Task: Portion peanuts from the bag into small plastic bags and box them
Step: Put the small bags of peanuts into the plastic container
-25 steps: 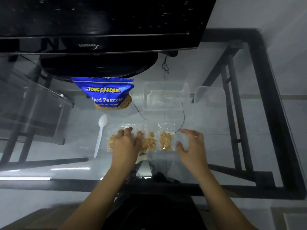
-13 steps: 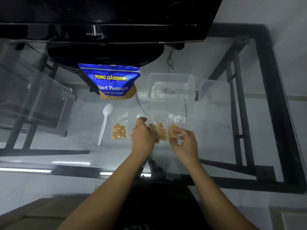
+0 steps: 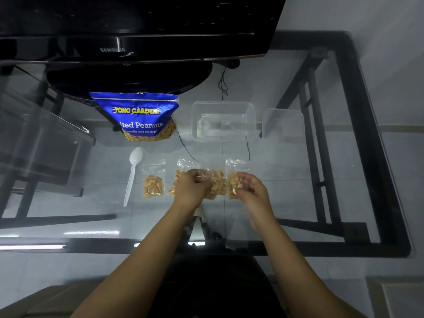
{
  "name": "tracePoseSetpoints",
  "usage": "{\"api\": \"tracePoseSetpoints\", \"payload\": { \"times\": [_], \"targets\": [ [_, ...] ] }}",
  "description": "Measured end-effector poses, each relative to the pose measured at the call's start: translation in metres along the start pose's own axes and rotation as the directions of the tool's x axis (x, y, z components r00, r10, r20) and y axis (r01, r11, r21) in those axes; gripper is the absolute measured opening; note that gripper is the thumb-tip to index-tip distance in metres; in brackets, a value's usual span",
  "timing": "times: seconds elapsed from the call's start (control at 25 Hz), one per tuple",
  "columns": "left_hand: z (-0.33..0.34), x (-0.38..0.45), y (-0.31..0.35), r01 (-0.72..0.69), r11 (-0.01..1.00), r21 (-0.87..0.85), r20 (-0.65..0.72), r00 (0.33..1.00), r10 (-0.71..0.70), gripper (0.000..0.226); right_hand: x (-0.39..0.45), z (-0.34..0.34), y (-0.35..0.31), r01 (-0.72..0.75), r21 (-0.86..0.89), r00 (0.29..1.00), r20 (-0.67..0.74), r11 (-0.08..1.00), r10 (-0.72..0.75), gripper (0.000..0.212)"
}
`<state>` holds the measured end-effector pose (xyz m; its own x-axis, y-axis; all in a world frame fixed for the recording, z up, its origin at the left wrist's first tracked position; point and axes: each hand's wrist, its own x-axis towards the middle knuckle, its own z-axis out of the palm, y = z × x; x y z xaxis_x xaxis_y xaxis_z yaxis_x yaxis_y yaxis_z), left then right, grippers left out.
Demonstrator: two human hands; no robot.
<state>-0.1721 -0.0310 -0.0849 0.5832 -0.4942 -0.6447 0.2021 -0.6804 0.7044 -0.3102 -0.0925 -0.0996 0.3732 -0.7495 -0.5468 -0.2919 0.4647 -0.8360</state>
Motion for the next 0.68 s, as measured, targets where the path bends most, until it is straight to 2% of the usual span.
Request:
{"api": "tracePoseSetpoints", "payload": {
  "times": [0.08, 0.2, 0.28, 0.44, 0.52, 0.64, 0.68],
  "targets": [
    [-0.007, 0.000, 0.008, -0.032, 0.987, -0.158, 0.021, 0.999, 0.036, 0.021, 0.002, -0.004, -0.016, -0.005, 0.196, 0.999, 0.042, 0.981, -0.003, 0.029],
    [-0.016, 0.009, 0.042, -0.152, 0.948, -0.279, 0.009, 0.987, 0.161, 0.019, 0.021, -0.007, -0.050, 0.100, 0.233, 0.989, 0.086, 0.967, -0.123, 0.026],
    [-0.016, 0.025, 0.066, -0.247, 0.944, -0.217, -0.039, 0.969, 0.245, 0.018, 0.045, -0.007, -0.074, 0.182, 0.123, 0.980, 0.058, 0.975, -0.191, 0.029],
    [-0.002, 0.061, 0.100, -0.344, 0.937, 0.068, -0.180, 0.919, 0.350, 0.026, 0.094, 0.001, -0.104, 0.251, -0.189, 0.966, -0.016, 0.949, -0.258, 0.030],
    [0.008, 0.073, 0.105, -0.294, 0.944, 0.147, -0.164, 0.934, 0.316, 0.027, 0.110, 0.007, -0.105, 0.249, -0.350, 0.965, 0.008, 0.903, -0.263, 0.032],
    [0.017, 0.081, 0.101, -0.156, 0.959, 0.235, -0.099, 0.978, 0.184, 0.025, 0.120, 0.014, -0.101, 0.198, -0.599, 0.980, 0.092, 0.776, -0.179, 0.040],
    [0.018, 0.081, 0.100, -0.165, 0.941, 0.295, -0.100, 0.974, 0.203, 0.025, 0.120, 0.016, -0.100, 0.181, -0.653, 0.983, 0.106, 0.735, -0.149, 0.043]
  ]
}}
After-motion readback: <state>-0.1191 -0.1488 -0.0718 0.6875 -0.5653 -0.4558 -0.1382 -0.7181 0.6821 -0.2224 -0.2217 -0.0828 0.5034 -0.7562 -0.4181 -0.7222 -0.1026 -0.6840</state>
